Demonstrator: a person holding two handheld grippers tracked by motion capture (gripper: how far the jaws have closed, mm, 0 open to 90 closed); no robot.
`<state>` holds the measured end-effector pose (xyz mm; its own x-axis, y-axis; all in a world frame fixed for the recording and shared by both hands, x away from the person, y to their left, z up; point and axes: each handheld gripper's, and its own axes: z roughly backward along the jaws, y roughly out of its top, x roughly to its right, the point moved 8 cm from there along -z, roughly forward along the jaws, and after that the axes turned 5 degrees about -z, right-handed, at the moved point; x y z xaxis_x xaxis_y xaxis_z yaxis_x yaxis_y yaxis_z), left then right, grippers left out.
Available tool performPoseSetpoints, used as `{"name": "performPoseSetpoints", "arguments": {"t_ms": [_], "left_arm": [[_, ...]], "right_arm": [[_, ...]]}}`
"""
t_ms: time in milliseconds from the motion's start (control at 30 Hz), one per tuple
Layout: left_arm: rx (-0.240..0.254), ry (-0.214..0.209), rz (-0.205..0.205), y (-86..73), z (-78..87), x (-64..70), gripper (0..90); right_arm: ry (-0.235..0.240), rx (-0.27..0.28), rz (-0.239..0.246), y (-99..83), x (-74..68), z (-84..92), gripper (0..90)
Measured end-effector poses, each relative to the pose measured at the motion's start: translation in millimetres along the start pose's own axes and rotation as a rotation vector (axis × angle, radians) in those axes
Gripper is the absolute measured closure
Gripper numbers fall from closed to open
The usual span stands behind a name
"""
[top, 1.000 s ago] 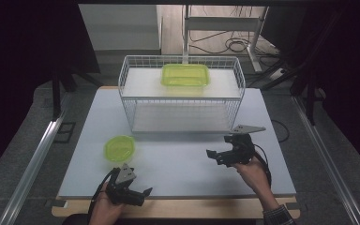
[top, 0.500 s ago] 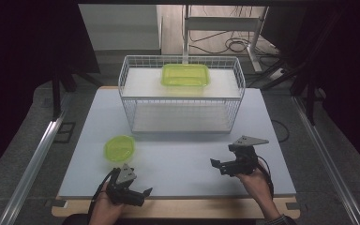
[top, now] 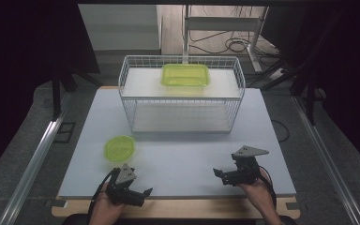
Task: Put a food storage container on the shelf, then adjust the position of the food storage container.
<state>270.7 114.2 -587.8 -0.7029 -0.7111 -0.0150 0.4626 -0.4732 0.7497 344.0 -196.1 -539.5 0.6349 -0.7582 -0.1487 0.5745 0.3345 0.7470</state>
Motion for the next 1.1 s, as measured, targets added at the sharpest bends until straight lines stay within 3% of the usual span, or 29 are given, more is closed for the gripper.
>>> {"name": "performPoseSetpoints", "arguments": {"t_ms": [267, 400, 867, 967, 1100], "left_arm": [[-0.001, -0.002, -0.001, -0.2, -0.3, 0.4, 2.0], [-0.002, 0.001, -0.001, -0.1, -0.1, 0.2, 2.0], [-0.022, -0.003, 0.046, 4.7, 4.5, -1.0, 4.0], [-0.011, 0.013, 0.048, 10.8, 10.6, -6.1, 6.6], [0.016, 0.019, 0.04, 20.1, 20.6, -13.5, 18.5]], "right_arm": [[-0.001, -0.031, -0.002, -13.9, -0.9, -0.9, 3.9], [-0.023, -0.049, 0.013, -19.6, 3.7, -3.2, 3.9], [-0.01, -0.045, 0.008, -22.0, 8.2, -5.7, 3.9], [-0.003, -0.046, 0.009, -22.6, 7.1, -7.3, 3.9], [0.008, -0.05, 0.004, -23.4, 6.4, -8.2, 3.9]]}}
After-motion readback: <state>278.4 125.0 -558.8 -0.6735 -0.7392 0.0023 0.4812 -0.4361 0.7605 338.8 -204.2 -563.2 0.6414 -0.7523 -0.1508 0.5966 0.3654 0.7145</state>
